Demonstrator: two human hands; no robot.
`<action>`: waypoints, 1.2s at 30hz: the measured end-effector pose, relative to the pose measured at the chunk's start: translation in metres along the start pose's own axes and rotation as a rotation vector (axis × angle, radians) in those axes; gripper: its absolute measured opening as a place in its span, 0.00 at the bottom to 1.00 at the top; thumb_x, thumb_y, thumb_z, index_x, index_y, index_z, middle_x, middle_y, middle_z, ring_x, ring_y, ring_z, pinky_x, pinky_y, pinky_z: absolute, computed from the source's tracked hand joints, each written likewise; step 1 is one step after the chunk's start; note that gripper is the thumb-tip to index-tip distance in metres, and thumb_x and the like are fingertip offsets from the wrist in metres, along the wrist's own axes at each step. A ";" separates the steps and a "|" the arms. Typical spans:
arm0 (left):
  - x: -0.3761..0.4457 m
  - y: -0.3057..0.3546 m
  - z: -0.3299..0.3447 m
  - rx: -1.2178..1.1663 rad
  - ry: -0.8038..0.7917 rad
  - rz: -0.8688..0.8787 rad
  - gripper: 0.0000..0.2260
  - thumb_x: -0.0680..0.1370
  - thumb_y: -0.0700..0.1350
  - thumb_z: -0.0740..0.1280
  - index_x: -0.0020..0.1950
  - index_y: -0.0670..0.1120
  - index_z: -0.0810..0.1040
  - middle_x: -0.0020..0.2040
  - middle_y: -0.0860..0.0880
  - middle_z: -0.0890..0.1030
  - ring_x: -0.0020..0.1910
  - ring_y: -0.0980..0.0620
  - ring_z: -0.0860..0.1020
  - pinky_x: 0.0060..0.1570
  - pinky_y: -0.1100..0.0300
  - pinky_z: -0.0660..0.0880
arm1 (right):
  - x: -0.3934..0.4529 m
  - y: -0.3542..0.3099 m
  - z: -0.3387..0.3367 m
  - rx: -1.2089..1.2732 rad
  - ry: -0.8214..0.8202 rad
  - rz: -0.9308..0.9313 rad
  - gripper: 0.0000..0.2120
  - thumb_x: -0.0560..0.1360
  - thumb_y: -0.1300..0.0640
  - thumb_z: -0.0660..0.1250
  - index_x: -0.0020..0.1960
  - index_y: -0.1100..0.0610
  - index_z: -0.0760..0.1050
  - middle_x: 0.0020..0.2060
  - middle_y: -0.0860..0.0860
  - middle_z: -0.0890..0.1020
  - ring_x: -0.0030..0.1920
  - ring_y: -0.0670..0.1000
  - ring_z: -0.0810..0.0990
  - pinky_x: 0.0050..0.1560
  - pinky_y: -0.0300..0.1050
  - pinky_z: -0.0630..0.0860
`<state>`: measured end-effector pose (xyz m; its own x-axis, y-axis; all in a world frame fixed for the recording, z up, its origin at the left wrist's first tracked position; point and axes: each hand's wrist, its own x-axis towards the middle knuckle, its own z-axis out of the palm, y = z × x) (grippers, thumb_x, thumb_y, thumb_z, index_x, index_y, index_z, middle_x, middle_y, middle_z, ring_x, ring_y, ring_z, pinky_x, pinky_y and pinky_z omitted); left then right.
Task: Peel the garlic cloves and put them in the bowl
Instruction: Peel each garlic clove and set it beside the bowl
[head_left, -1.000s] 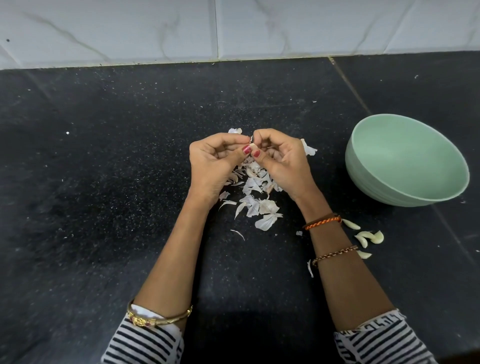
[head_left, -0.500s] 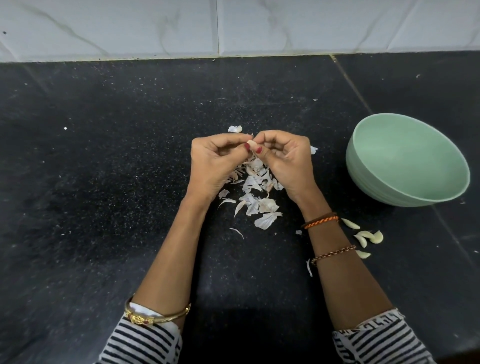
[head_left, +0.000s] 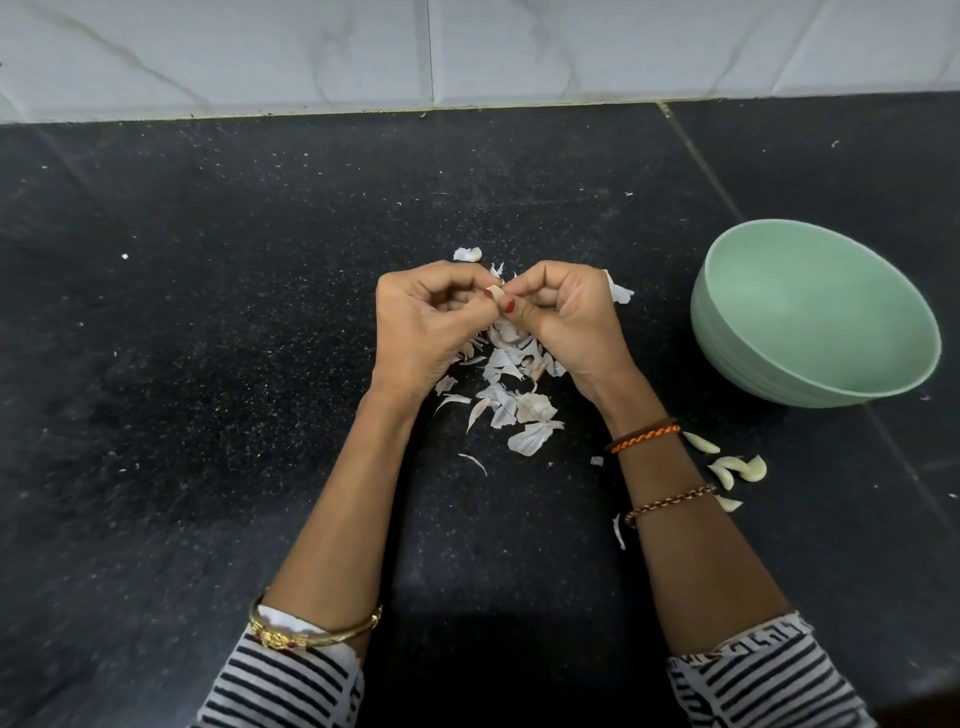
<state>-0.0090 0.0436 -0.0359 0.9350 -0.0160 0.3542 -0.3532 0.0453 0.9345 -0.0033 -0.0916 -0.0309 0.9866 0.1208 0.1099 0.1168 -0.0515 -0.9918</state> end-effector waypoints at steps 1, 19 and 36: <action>0.000 0.000 0.001 -0.005 -0.001 -0.006 0.04 0.66 0.43 0.71 0.39 0.47 0.81 0.30 0.57 0.80 0.28 0.63 0.73 0.30 0.71 0.69 | 0.000 -0.001 0.000 -0.011 -0.009 0.015 0.09 0.71 0.71 0.68 0.38 0.59 0.76 0.27 0.44 0.81 0.29 0.41 0.79 0.31 0.32 0.75; 0.001 0.001 0.013 -0.037 0.186 -0.249 0.10 0.76 0.39 0.64 0.36 0.44 0.80 0.33 0.52 0.80 0.34 0.56 0.76 0.37 0.58 0.76 | 0.001 0.004 0.008 -0.156 0.314 -0.115 0.07 0.75 0.66 0.65 0.43 0.55 0.73 0.33 0.47 0.79 0.32 0.39 0.77 0.34 0.32 0.72; 0.002 -0.006 0.004 0.093 0.129 -0.119 0.03 0.74 0.42 0.68 0.42 0.48 0.82 0.37 0.51 0.82 0.37 0.54 0.78 0.40 0.60 0.75 | 0.001 0.011 0.014 -0.240 0.261 -0.298 0.07 0.73 0.66 0.68 0.46 0.56 0.79 0.40 0.43 0.80 0.40 0.42 0.79 0.38 0.35 0.75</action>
<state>-0.0055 0.0390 -0.0403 0.9645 0.1131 0.2388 -0.2354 -0.0422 0.9710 -0.0025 -0.0781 -0.0426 0.8982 -0.0871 0.4309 0.3922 -0.2838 -0.8750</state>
